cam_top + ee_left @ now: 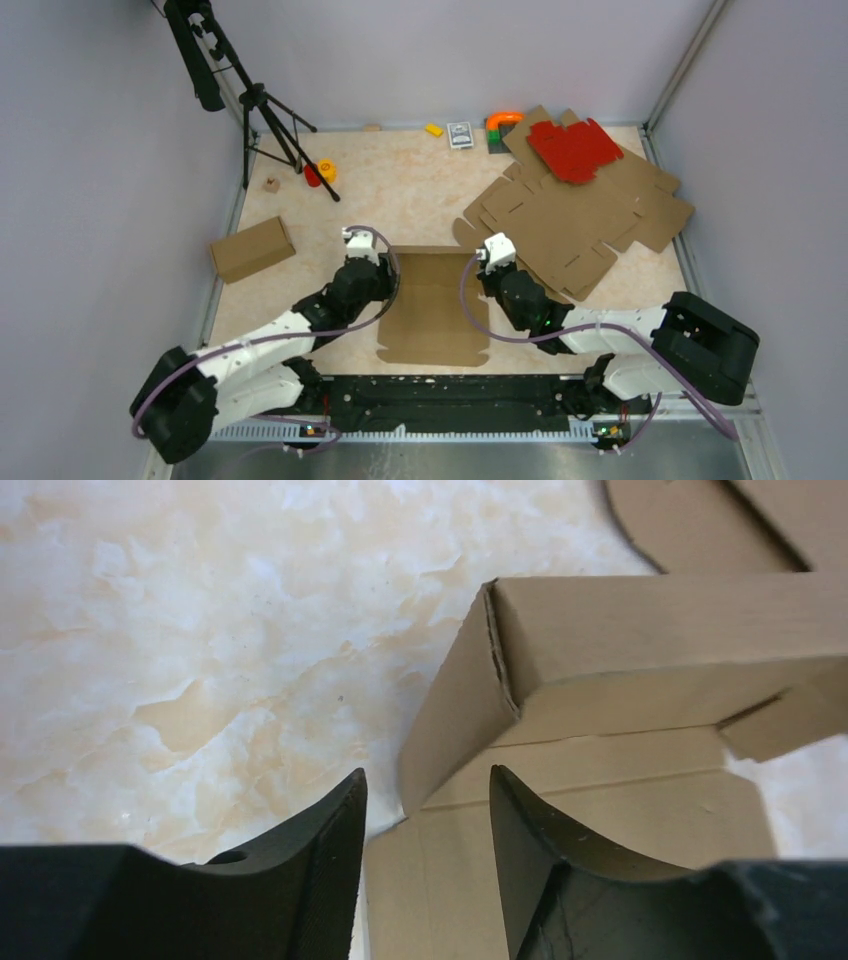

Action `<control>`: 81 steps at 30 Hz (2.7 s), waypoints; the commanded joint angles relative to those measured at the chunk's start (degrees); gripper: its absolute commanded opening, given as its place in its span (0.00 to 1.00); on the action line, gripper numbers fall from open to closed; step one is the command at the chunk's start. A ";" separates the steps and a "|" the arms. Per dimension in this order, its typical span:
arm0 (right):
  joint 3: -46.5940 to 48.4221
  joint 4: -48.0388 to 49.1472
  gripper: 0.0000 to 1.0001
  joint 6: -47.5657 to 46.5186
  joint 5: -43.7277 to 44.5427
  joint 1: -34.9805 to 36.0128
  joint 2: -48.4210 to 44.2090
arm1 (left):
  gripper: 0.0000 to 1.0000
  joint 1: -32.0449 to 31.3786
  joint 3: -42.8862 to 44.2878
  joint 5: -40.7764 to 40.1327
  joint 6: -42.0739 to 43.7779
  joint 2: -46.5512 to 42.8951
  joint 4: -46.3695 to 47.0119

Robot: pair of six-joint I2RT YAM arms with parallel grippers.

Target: Fold the paper box

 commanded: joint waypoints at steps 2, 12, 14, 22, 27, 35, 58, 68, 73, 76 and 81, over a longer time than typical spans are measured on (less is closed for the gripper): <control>0.04 0.36 0.03 -2.53 1.22 0.55 1.02 | 0.52 -0.25 2.93 1.00 -2.66 -13.37 -13.54; -0.13 0.57 0.03 -2.86 0.77 0.57 0.78 | 0.69 1.61 9.88 3.63 -4.78 -21.00 -15.09; -0.08 0.59 0.04 -2.85 0.67 0.60 0.90 | 0.70 4.64 13.27 5.59 -3.99 -16.69 -15.15; 0.15 0.50 0.04 -3.10 0.84 0.63 1.39 | 0.60 15.17 19.51 22.43 -5.11 -5.38 -13.51; 0.05 0.61 0.04 -3.03 0.48 0.60 1.21 | 0.61 15.14 17.42 26.68 -5.68 -3.92 -12.35; 0.19 0.33 0.04 -2.94 -0.34 0.60 1.61 | 0.56 15.18 15.38 23.86 -4.43 -3.51 -14.59; -1.67 -4.85 0.66 2.38 -5.20 1.15 -6.66 | 0.32 15.23 11.44 24.46 -3.04 -3.77 -13.60; 4.36 -25.14 0.76 9.97 -7.78 0.20 -25.78 | 0.31 15.21 9.89 25.40 -2.94 -4.99 -12.29; 14.92 -36.56 0.76 20.43 -15.33 -8.34 -22.58 | 0.30 15.24 8.90 25.79 -3.09 -5.93 -11.76; 21.31 -43.27 0.70 25.75 -20.03 -12.95 -17.17 | 0.30 15.27 8.49 25.86 -3.23 -6.97 -11.97; 23.13 -43.39 0.55 30.19 -21.14 -13.48 -13.42 | 0.30 15.23 7.51 26.21 -3.64 -8.74 -11.82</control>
